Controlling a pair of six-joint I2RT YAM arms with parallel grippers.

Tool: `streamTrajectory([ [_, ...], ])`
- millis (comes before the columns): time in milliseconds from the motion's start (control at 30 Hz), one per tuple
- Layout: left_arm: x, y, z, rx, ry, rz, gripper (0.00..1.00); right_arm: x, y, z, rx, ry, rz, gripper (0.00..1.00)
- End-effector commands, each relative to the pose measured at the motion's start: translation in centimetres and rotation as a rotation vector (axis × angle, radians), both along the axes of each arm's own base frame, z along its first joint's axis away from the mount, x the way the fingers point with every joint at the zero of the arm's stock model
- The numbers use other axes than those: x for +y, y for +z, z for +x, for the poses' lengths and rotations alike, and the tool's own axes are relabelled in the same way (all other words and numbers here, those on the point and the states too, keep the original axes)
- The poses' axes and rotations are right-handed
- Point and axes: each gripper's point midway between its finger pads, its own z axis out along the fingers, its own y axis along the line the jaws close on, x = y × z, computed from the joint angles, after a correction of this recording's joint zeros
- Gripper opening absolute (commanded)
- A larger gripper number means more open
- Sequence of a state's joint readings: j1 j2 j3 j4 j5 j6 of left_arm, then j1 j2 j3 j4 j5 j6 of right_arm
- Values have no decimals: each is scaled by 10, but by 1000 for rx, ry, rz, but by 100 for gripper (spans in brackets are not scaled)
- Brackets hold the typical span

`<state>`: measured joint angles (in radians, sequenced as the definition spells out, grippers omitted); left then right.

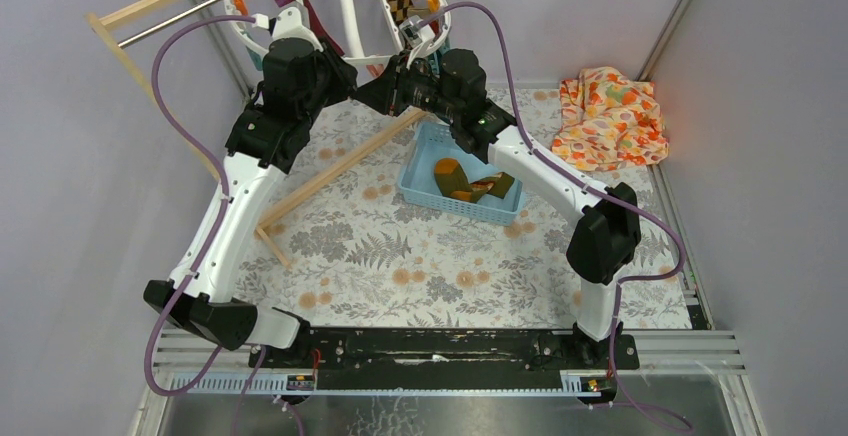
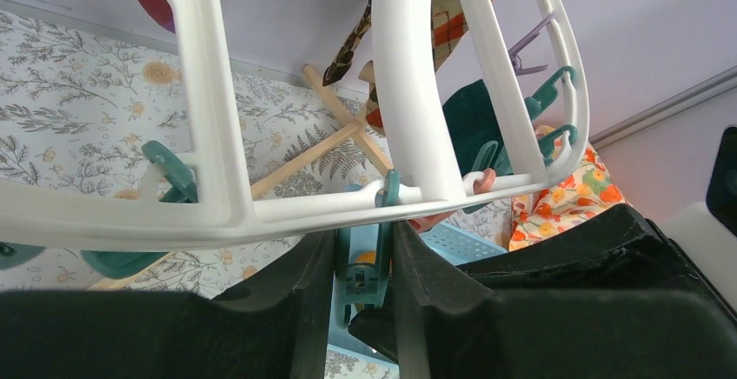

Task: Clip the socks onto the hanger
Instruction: Open the clamp at the hanger.

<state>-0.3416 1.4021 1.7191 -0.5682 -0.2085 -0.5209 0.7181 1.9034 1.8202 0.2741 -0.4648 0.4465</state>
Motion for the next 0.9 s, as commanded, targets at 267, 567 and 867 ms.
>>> streamTrajectory([
  [267,-6,17,0,-77,-17,-26,2,1,27,-9,-55,35,61,15],
  [567,-8,10,-2,-67,-35,-22,0,-8,34,-10,-69,14,72,63],
  [867,-7,12,-7,-79,-41,-18,0,-37,33,-10,-52,-45,76,72],
])
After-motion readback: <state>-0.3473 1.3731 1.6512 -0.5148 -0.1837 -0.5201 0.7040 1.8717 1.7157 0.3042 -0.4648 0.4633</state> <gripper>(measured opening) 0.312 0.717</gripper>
